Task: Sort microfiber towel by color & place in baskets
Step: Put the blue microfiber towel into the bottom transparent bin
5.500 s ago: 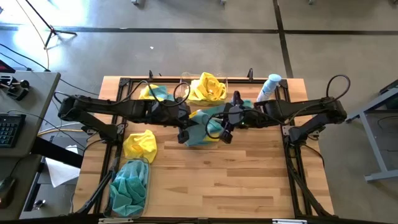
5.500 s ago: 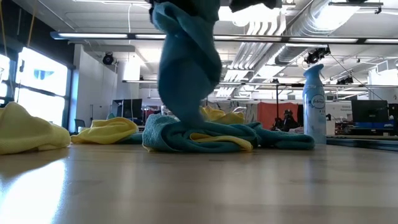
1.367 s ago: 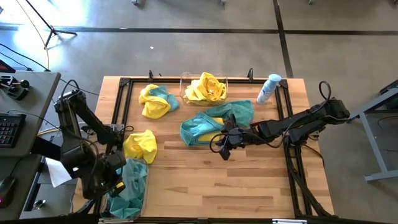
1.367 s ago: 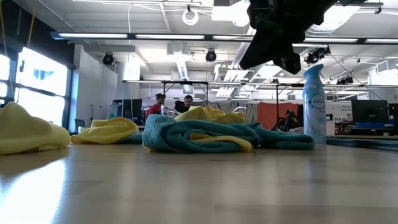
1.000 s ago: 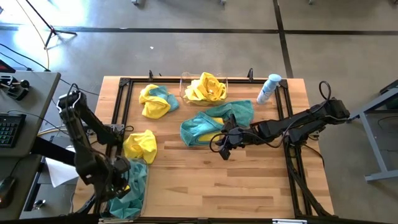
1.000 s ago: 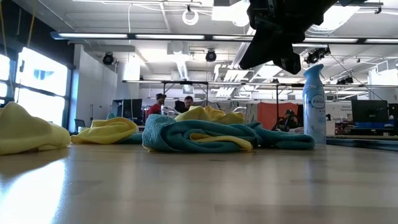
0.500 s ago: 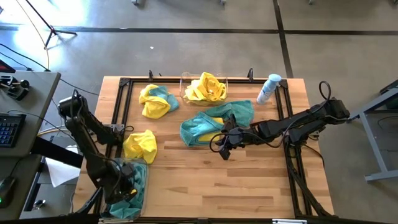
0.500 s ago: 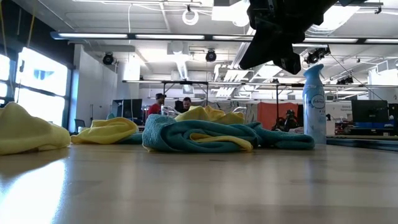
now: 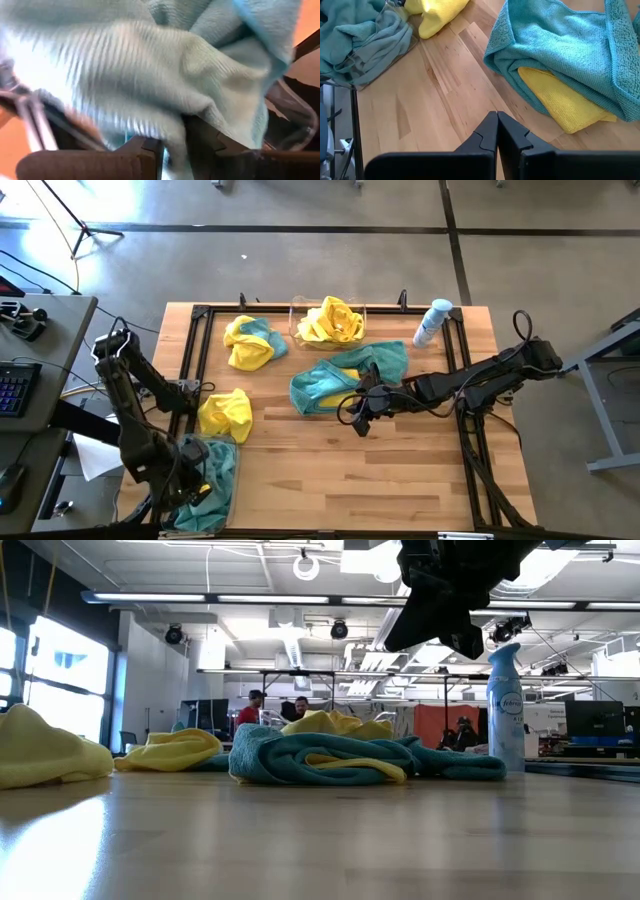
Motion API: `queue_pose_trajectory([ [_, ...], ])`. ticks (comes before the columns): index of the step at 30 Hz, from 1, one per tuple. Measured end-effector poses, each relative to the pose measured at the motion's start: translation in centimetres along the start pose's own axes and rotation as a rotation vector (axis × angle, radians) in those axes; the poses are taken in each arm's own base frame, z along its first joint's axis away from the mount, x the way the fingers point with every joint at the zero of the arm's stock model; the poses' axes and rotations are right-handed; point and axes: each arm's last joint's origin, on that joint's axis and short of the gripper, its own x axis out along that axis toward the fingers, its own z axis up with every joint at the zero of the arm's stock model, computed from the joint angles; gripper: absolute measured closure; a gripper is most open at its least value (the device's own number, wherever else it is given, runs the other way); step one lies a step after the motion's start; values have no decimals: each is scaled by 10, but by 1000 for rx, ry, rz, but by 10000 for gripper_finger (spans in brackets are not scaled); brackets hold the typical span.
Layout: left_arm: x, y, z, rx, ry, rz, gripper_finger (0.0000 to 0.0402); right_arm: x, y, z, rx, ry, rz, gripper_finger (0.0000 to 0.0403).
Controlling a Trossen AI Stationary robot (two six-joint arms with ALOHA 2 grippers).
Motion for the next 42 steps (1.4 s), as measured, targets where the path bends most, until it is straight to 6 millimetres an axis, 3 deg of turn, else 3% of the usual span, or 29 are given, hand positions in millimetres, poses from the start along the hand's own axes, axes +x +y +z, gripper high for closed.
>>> queue_pose_trajectory([
  [7, -29, -3, 0, -7, -41, 25, 347, 0, 0, 0, 0, 0, 0, 403],
  [16, -22, 0, 2, 42, -149, 12, 336, 0, 0, 0, 0, -1, -1, 403],
  [24, -20, 3, 4, 64, -156, 39, 268, 0, 0, 0, -1, 0, -1, 403],
  [28, -33, 14, 9, 37, -128, 43, 241, 0, 0, 0, -2, -1, -1, 403],
  [34, -55, 28, 17, -53, -104, -30, 236, 0, 0, 0, -5, -2, -3, 403],
  [38, -55, 22, 15, -65, -109, -94, 237, 0, 0, 0, 0, -10, -11, 403],
  [42, -40, 10, 9, -47, -116, -82, 238, 0, 0, 0, 2, -11, -11, 403],
])
